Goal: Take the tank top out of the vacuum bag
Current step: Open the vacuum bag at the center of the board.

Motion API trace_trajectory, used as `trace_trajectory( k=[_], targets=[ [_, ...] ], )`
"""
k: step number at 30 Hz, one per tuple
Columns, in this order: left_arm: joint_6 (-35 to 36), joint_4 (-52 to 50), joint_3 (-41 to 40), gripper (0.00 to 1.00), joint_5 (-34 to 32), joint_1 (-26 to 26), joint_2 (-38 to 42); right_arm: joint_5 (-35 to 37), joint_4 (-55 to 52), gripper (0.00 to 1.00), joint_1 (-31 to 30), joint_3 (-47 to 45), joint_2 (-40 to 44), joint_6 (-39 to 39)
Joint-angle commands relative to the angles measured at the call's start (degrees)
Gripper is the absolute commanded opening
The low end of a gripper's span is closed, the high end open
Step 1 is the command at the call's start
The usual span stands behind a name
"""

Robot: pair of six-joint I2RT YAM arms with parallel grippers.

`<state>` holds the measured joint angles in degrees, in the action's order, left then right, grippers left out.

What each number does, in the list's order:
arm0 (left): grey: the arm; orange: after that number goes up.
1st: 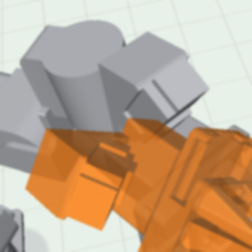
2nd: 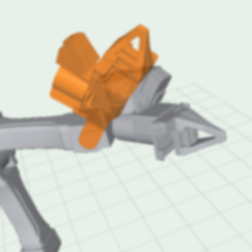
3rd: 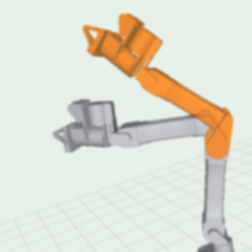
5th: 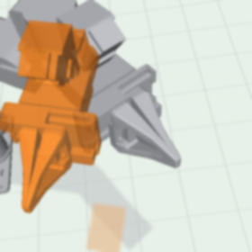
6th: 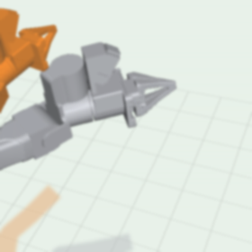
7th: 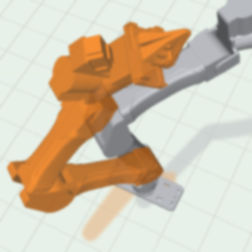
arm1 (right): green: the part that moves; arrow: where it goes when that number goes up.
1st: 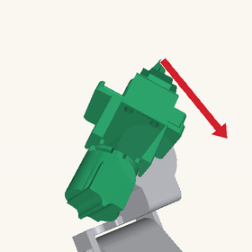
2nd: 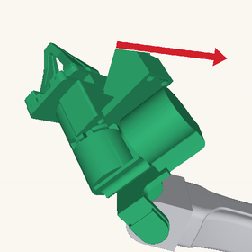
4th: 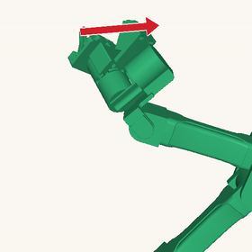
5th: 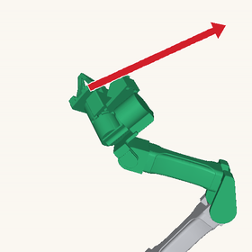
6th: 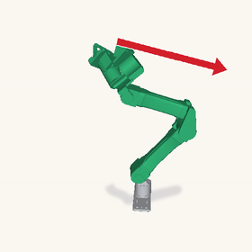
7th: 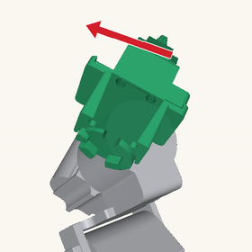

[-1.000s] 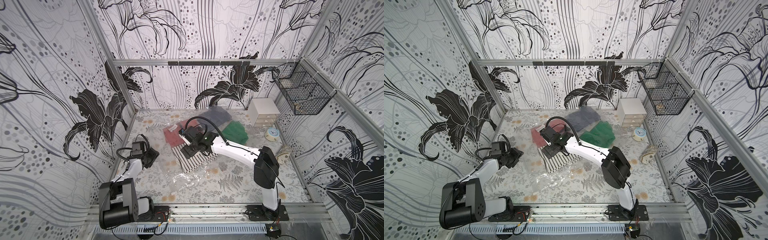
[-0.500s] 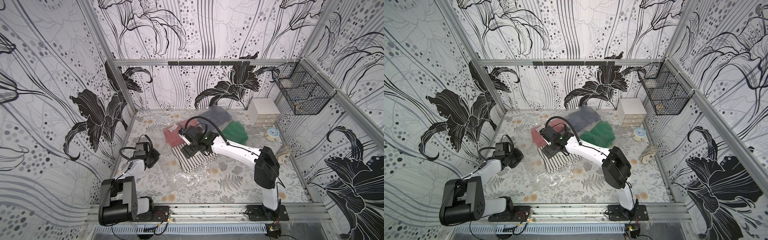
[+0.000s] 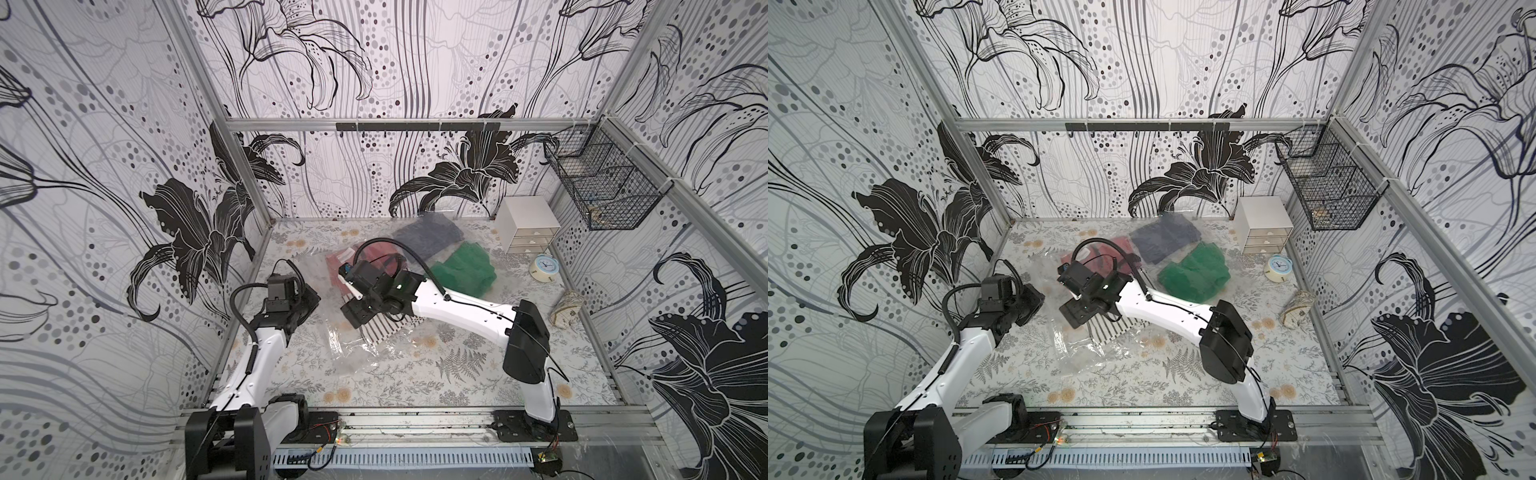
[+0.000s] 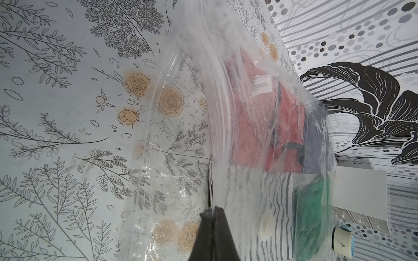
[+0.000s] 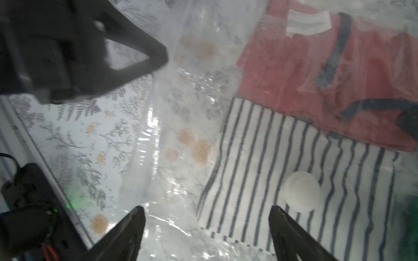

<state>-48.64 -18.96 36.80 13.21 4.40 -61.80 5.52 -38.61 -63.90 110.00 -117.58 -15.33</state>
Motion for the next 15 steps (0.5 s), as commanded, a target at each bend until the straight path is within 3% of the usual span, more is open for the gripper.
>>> trace_trajectory(
  k=[1, 15],
  targets=[
    [-1.43, -0.50, 1.75, 0.00, -1.26, -2.24, -0.48, 3.83, -1.20, 0.87, -2.86, 5.61, -5.14, -7.67],
    [-2.40, -2.31, 3.72, 0.00, -2.49, -4.06, 3.51, 15.13, 17.46, 0.86, -5.97, -6.45, -5.75, -16.93]
  ],
)
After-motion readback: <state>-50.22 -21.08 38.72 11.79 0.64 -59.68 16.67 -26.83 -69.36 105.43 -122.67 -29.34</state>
